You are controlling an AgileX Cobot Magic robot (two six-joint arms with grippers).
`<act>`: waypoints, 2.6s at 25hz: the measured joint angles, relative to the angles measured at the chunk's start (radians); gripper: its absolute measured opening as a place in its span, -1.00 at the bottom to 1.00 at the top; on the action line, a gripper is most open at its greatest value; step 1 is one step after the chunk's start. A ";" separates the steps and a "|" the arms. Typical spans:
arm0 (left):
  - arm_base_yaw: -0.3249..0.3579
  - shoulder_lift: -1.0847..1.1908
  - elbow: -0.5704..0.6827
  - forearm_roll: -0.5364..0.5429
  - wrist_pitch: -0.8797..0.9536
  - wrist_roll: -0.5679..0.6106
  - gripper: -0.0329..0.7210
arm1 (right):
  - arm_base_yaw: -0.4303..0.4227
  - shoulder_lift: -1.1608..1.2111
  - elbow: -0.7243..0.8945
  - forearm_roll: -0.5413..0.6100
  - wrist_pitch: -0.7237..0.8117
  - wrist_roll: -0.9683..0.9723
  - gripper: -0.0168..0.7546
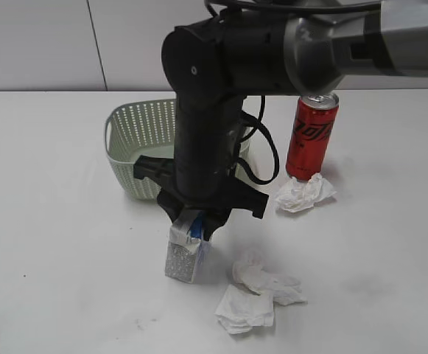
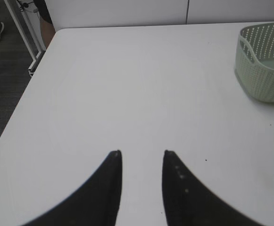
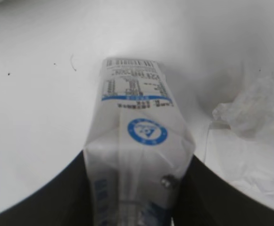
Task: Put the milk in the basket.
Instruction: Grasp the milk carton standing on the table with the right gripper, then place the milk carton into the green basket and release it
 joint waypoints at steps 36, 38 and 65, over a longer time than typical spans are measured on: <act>0.000 0.000 0.000 0.000 0.000 0.001 -0.33 | -0.004 -0.008 -0.564 -0.173 0.225 -0.701 -0.17; 0.000 0.000 0.000 0.000 0.000 0.001 -0.33 | -0.014 -0.008 -0.570 -0.251 0.225 -0.702 -0.17; 0.000 0.000 0.000 0.000 0.000 0.001 -0.33 | -0.145 0.265 -0.575 -0.181 0.164 -0.751 -0.17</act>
